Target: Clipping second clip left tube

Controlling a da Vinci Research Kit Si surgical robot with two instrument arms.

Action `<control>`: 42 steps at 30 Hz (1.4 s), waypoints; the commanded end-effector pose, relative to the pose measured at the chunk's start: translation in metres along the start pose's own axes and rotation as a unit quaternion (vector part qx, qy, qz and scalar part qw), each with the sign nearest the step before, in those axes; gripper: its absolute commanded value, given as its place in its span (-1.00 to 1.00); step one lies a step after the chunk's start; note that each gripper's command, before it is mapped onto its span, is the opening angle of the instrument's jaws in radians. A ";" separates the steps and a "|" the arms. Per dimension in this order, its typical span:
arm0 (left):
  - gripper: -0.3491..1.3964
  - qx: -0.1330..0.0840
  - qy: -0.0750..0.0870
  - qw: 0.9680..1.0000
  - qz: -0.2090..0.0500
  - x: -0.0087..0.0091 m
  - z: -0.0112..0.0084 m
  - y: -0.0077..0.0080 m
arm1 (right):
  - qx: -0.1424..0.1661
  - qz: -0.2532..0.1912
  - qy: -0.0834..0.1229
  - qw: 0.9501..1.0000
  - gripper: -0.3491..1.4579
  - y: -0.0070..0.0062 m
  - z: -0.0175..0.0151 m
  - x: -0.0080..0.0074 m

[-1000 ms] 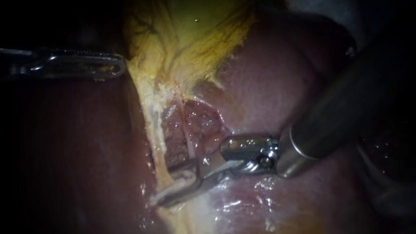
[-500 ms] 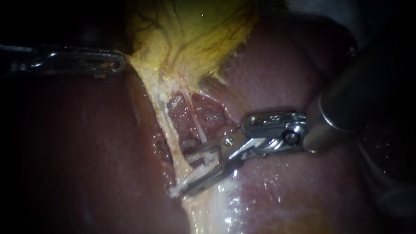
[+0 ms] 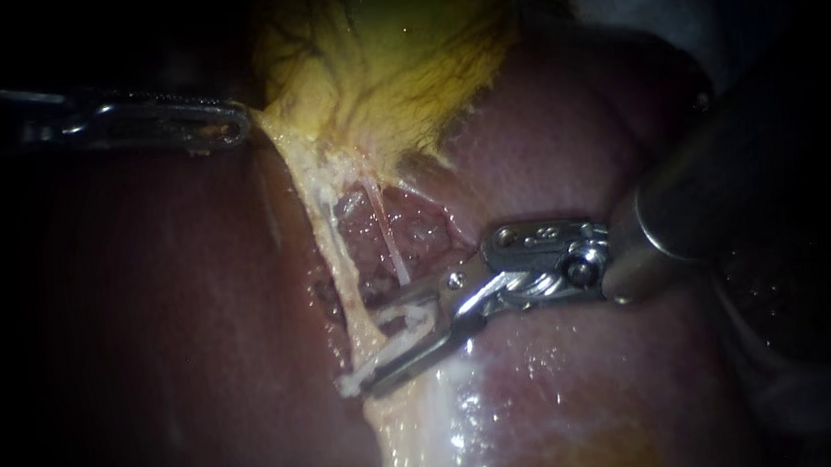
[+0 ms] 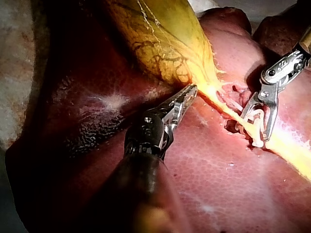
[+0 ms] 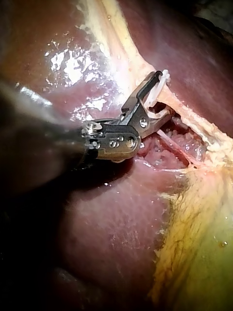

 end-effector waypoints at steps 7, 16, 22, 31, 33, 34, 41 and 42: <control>-1.00 0.000 0.000 1.000 0.000 0.0000 0.0000 0.0000 | 0.018 0.025 0.002 1.000 0.04 -0.0002 -0.0003 0.0004; -1.00 0.000 0.000 1.000 0.000 0.0000 0.0001 0.0000 | 0.044 0.038 -0.009 0.998 0.03 0.0000 0.0001 0.0007; -1.00 -0.001 0.000 1.000 0.000 0.0000 0.0002 0.0000 | 0.060 0.052 0.015 0.997 0.03 0.0000 0.0011 0.0011; -1.00 -0.001 0.000 1.000 0.000 0.0000 0.0004 0.0000 | 0.102 0.076 0.066 0.990 0.02 -0.0003 0.0019 0.0015; -1.00 -0.001 0.000 1.000 0.000 0.0000 0.0004 -0.0001 | 0.112 0.076 0.073 0.988 0.02 -0.0004 0.0019 0.0015; -1.00 -0.001 0.000 1.000 0.000 0.0000 0.0004 -0.0001 | 0.118 0.079 0.074 0.987 0.02 -0.0005 0.0020 0.0014; -1.00 -0.001 0.000 1.000 0.000 0.0000 0.0005 0.0000 | 0.160 0.085 0.084 0.980 0.00 -0.0020 0.0023 0.0013; -1.00 -0.001 0.000 1.000 0.000 0.0000 0.0005 0.0000 | 0.166 0.085 0.087 0.979 -0.01 -0.0024 0.0025 0.0014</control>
